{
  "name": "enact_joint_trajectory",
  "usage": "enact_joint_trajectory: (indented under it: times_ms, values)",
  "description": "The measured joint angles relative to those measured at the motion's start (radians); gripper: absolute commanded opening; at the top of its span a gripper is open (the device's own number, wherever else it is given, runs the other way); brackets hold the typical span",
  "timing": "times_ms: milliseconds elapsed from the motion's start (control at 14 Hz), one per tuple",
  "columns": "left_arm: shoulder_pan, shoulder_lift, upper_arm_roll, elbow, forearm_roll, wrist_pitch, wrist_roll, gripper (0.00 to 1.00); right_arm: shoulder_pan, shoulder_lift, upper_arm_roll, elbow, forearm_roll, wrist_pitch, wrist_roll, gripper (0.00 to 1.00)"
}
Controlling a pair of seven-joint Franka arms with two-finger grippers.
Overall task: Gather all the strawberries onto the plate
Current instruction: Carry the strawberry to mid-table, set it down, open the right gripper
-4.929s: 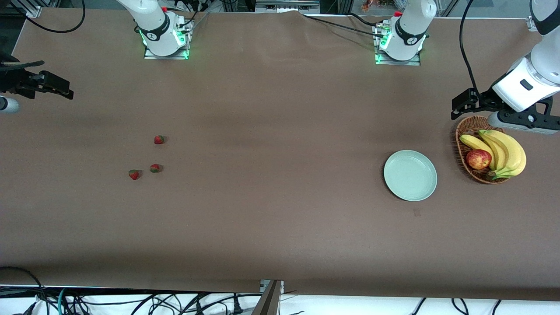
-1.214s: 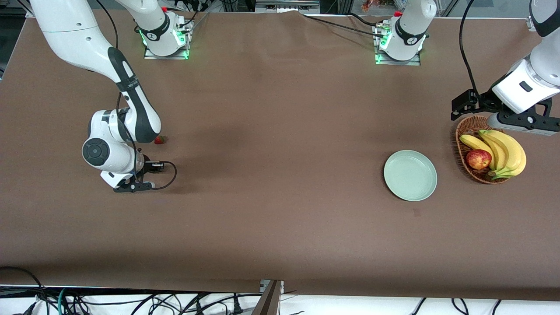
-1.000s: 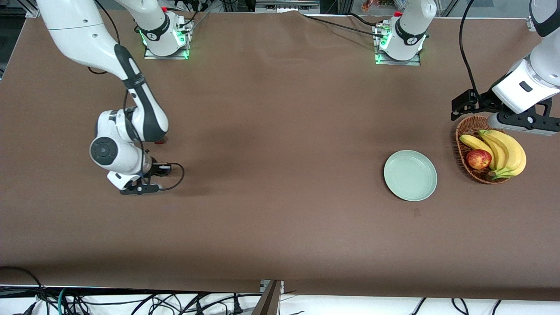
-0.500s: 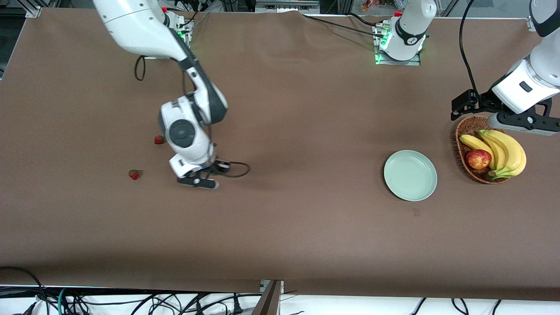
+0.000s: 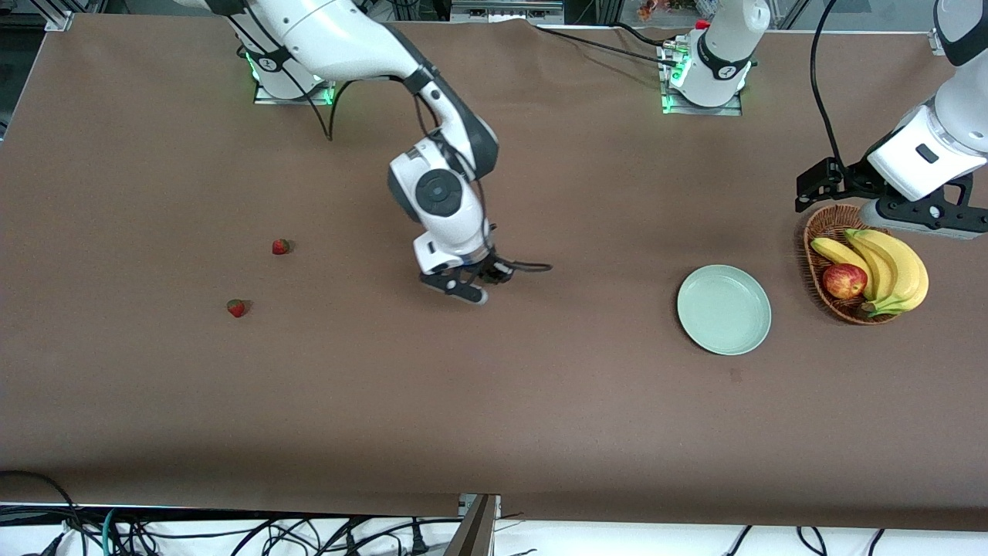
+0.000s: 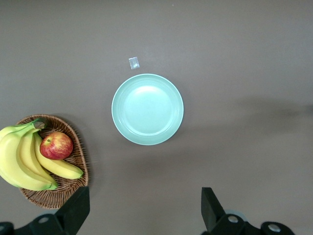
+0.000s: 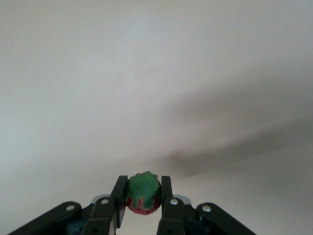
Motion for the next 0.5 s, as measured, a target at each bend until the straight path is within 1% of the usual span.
enact_joint_trajectory:
  times_ms: [143, 286, 429, 500]
  values:
    - [0.0, 0.001, 0.0, 0.0, 0.0, -0.017, 0.0, 1.0, 0.057, 0.046, 0.001, 0.028, 0.002, 0.06, 0.02, 0.15]
    - [0.002, 0.003, 0.0, 0.0, 0.0, -0.023, 0.0, 1.0, 0.104, 0.09, 0.001, 0.035, 0.002, 0.145, 0.058, 0.15]
    - [0.003, 0.004, 0.001, 0.0, 0.0, -0.024, 0.0, 1.0, 0.135, 0.123, 0.001, 0.038, 0.002, 0.197, 0.08, 0.19]
    - [0.004, 0.005, 0.001, 0.0, 0.0, -0.025, 0.0, 1.0, 0.142, 0.134, 0.001, 0.041, 0.002, 0.207, 0.082, 0.36]
